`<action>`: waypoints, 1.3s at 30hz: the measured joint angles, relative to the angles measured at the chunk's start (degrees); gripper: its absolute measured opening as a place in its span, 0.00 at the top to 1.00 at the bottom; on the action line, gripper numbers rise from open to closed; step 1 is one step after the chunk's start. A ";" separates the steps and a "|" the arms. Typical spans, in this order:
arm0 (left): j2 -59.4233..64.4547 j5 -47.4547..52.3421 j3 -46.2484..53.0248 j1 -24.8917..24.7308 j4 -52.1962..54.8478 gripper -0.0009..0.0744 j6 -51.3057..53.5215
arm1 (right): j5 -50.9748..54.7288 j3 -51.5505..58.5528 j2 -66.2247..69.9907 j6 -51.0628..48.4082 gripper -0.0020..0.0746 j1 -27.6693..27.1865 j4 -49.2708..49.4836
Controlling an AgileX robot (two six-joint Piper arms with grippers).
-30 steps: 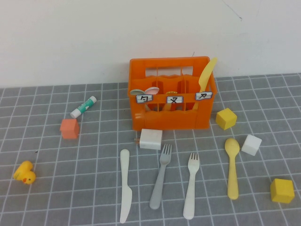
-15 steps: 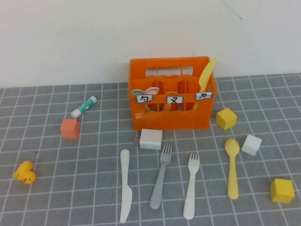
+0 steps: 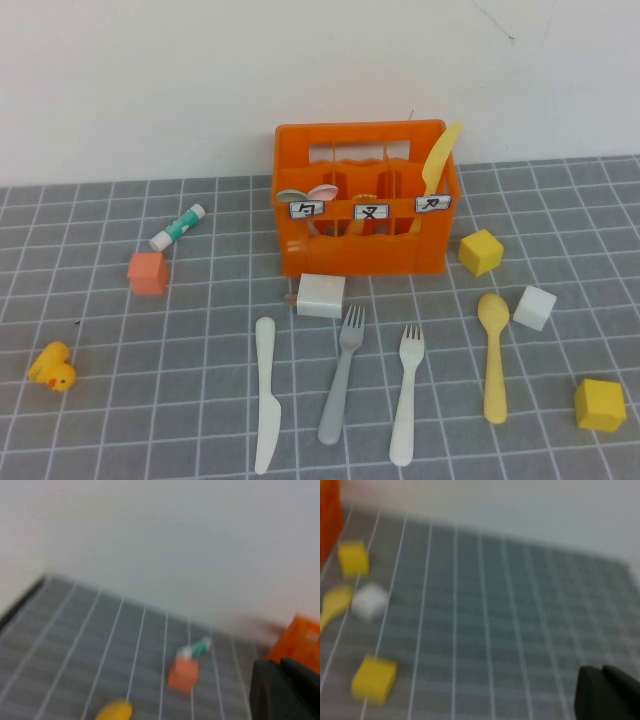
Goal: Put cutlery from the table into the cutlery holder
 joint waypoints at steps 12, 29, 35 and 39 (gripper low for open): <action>25.83 21.35 -15.25 0.00 -26.34 0.99 31.76 | 7.52 0.00 22.37 -22.11 0.98 0.00 19.01; 51.62 21.51 -26.70 -12.86 -52.30 0.99 57.19 | 1.59 3.09 29.29 -50.76 0.98 0.08 44.81; 57.14 17.92 -29.51 -24.04 -34.32 0.99 40.14 | 0.16 4.23 29.32 -51.09 0.98 0.08 45.78; 62.42 20.03 -31.67 -27.70 -15.95 0.99 19.49 | 0.29 4.23 29.32 -52.07 0.98 0.22 47.10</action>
